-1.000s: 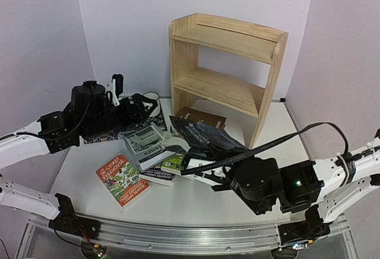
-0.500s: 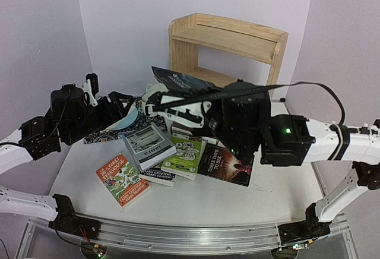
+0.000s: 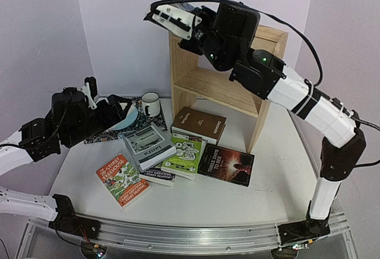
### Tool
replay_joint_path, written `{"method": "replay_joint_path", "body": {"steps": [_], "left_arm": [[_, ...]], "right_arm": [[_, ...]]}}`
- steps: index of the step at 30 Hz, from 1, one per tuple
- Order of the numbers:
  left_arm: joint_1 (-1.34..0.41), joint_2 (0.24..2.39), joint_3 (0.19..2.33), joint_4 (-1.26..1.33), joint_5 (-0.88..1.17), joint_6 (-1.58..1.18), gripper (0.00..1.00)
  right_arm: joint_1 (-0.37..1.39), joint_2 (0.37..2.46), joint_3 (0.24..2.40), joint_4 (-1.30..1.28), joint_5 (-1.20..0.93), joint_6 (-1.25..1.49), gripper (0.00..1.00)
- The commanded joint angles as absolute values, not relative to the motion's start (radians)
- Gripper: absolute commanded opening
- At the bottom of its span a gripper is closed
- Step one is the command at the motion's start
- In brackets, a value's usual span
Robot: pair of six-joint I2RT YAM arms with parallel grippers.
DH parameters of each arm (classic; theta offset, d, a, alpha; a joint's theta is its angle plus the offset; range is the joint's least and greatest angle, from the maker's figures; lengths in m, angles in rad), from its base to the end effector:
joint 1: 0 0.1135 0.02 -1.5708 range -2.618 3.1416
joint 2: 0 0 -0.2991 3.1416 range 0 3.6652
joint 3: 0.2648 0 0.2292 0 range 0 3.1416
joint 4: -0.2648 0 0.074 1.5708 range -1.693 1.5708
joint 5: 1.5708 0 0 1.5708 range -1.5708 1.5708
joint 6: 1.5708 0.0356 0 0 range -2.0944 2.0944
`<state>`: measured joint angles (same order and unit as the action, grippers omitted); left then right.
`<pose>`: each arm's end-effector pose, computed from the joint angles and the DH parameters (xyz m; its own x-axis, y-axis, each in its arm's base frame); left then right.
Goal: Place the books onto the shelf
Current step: Place the book on the shelf.
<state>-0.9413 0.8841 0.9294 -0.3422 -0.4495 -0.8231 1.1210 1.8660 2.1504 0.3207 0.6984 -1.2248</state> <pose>0.1009 -0.1122 0.3837 -0.4716 -0.4743 -0.7434 0.2024 0.7623 -0.6147 0.1884 0.3375 0.5769 0.5164 -0.5875 -0.6230 0.0768 0.7563 -0.6497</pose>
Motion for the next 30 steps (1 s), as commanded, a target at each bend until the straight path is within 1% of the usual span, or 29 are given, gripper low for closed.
{"method": "replay_joint_path", "body": {"steps": [1, 4, 11, 17, 21, 26, 30], "left_arm": [[-0.937, 0.873, 0.919, -0.351, -0.478, -0.838, 0.80], [-0.937, 0.881, 0.921, -0.351, -0.479, -0.836, 0.80], [-0.937, 0.891, 0.931, -0.352, -0.481, -0.829, 0.80], [-0.938, 0.902, 0.929, -0.352, -0.474, -0.835, 0.80], [-0.937, 0.906, 0.928, -0.352, -0.472, -0.838, 0.80], [-0.937, 0.917, 0.931, -0.351, -0.471, -0.839, 0.80], [-0.938, 0.925, 0.933, -0.351, -0.469, -0.842, 0.80]], "right_arm": [[1.072, 1.862, 2.289, 0.509, 0.667, -1.244, 0.00], [1.038, 1.858, 2.291, 0.522, 0.664, -1.243, 0.00], [0.967, 1.865, 2.252, 0.597, 0.710, -1.344, 0.00], [0.922, 1.817, 2.140, 0.647, 0.750, -1.396, 0.00], [0.918, 1.784, 2.027, 0.708, 0.775, -1.490, 0.00], [0.918, 1.755, 1.903, 0.705, 0.842, -1.600, 0.00], [0.918, 1.757, 1.876, 0.705, 0.907, -1.649, 0.00]]}}
